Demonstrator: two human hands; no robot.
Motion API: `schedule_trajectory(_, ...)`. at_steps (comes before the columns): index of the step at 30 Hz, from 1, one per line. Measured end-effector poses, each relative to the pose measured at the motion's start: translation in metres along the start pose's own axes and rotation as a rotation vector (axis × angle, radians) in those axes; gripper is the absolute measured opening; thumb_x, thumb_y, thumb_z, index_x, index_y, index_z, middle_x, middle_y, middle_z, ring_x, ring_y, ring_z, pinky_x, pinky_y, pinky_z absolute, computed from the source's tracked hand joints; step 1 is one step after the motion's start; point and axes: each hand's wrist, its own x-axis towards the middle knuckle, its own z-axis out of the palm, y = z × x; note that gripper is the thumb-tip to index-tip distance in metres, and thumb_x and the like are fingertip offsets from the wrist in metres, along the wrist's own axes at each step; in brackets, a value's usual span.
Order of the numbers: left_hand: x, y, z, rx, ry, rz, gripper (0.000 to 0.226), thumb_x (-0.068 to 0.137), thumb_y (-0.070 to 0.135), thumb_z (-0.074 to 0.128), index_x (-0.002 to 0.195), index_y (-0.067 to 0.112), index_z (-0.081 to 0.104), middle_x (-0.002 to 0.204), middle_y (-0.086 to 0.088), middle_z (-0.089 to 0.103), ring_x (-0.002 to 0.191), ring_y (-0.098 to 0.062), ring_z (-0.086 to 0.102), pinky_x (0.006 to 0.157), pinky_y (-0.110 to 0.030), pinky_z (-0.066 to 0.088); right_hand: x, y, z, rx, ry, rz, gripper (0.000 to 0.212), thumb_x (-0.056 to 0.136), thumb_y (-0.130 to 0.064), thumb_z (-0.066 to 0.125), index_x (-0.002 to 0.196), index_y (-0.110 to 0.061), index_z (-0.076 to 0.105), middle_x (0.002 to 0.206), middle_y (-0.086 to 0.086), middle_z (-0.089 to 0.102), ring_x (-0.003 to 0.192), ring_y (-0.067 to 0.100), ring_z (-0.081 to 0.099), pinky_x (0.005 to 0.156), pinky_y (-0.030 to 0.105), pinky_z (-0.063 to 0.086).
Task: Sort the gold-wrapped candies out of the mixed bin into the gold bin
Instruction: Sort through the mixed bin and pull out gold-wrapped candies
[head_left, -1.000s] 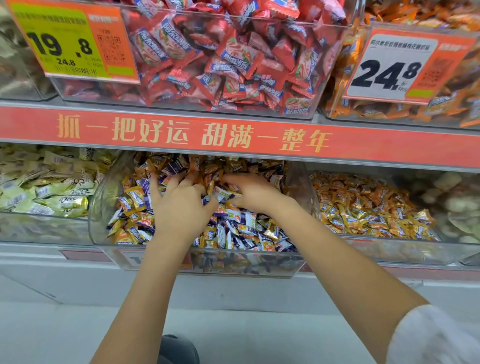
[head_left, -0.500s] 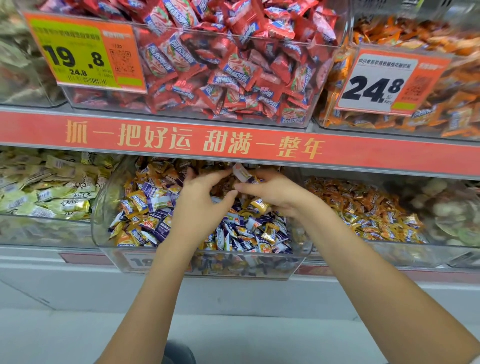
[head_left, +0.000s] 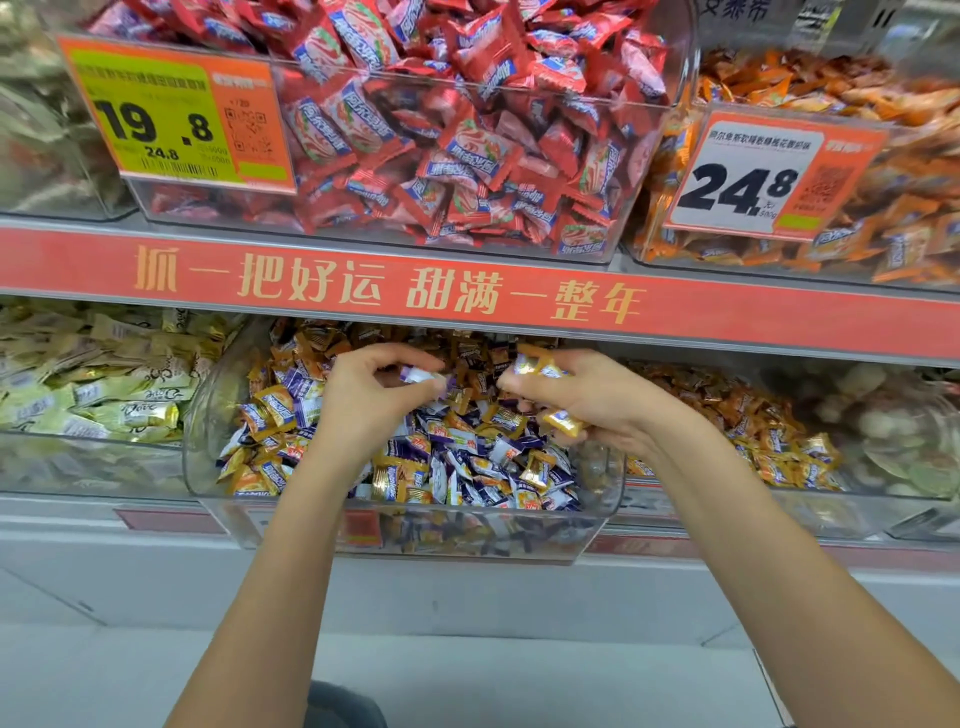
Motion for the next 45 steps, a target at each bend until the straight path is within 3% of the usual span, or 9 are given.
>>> schedule_trajectory(4,-0.008,0.0,0.016,0.184,-0.201,0.077,0.018,0.079,0.011,0.075,0.079,0.029,0.072,0.087,0.008,0.069,0.08,-0.012,0.064,0.075,-0.027,0.054,-0.04,0.008,-0.025,0.225,-0.028,-0.03,0.031,0.081,-0.026,0.068,0.103,-0.006,0.06,0.071,0.003,0.055,0.051,0.009,0.043,0.033,0.016,0.026)
schedule_trajectory(11,-0.013,-0.006,0.035,0.436,-0.184,0.288,0.015,0.082,0.008,0.071,0.086,0.022,0.075,0.092,0.013,0.064,0.097,-0.01,0.057,0.096,-0.036,0.045,-0.059,0.043,-0.086,0.742,0.095,0.105,0.037,0.065,-0.02,0.074,0.096,-0.01,0.057,0.069,0.005,0.052,0.051,0.007,0.042,0.027,0.01,0.022)
schedule_trajectory(16,-0.014,-0.016,0.039,0.556,-0.26,0.318,0.017,0.084,0.01,0.067,0.088,0.025,0.073,0.095,0.012,0.063,0.103,-0.02,0.054,0.091,-0.043,0.046,-0.025,0.067,-0.119,0.705,0.228,0.247,0.018,0.085,-0.02,0.062,0.096,-0.007,0.057,0.084,0.014,0.06,0.065,0.014,0.046,0.033,0.014,0.035)
schedule_trajectory(18,-0.013,-0.018,0.04,0.585,-0.265,0.321,0.015,0.085,0.012,0.066,0.089,0.025,0.073,0.098,0.009,0.065,0.104,-0.02,0.053,0.093,-0.041,0.044,-0.014,0.076,-0.129,0.643,0.237,0.278,0.019,0.094,-0.024,0.055,0.101,-0.007,0.058,0.099,0.017,0.062,0.079,0.024,0.057,0.049,0.027,0.055)
schedule_trajectory(21,-0.009,-0.021,0.041,0.618,-0.262,0.343,0.014,0.085,0.011,0.067,0.09,0.022,0.074,0.096,0.007,0.066,0.102,-0.021,0.053,0.093,-0.038,0.042,-0.003,0.088,-0.145,0.482,0.189,0.249,0.03,0.098,-0.032,0.048,0.122,-0.018,0.059,0.123,0.005,0.057,0.108,0.032,0.059,0.075,0.044,0.059)
schedule_trajectory(27,-0.007,-0.024,0.042,0.676,-0.262,0.328,0.012,0.086,0.013,0.067,0.092,0.021,0.074,0.096,0.009,0.066,0.105,-0.02,0.051,0.091,-0.036,0.04,0.003,0.098,-0.158,0.36,0.379,0.153,0.017,0.097,-0.005,0.051,0.1,-0.011,0.067,0.123,0.006,0.061,0.111,0.018,0.059,0.078,0.022,0.054)
schedule_trajectory(32,-0.009,-0.022,0.042,0.682,-0.264,0.348,0.011,0.085,0.012,0.067,0.091,0.017,0.074,0.093,0.007,0.067,0.102,-0.022,0.053,0.09,-0.037,0.04,-0.013,0.108,-0.158,0.243,0.399,0.039,0.018,0.092,0.002,0.056,0.103,-0.007,0.066,0.115,0.012,0.065,0.1,0.019,0.067,0.081,0.017,0.054)
schedule_trajectory(37,-0.012,-0.02,0.042,0.701,-0.262,0.35,0.011,0.086,0.014,0.067,0.094,0.017,0.074,0.097,0.003,0.069,0.103,-0.021,0.052,0.089,-0.035,0.04,-0.032,0.103,-0.14,0.456,0.351,-0.036,0.021,0.09,-0.001,0.057,0.11,-0.001,0.062,0.097,0.015,0.071,0.09,0.02,0.071,0.073,0.017,0.056)
schedule_trajectory(45,-0.021,-0.008,0.044,0.62,-0.242,0.383,0.014,0.088,0.02,0.064,0.099,0.023,0.072,0.096,0.014,0.066,0.1,-0.01,0.054,0.09,-0.03,0.044,-0.058,0.071,-0.084,0.24,0.627,-0.113,0.018,0.084,-0.015,0.07,0.1,-0.008,0.071,0.06,-0.003,0.069,0.048,0.006,0.059,0.045,0.015,0.046)
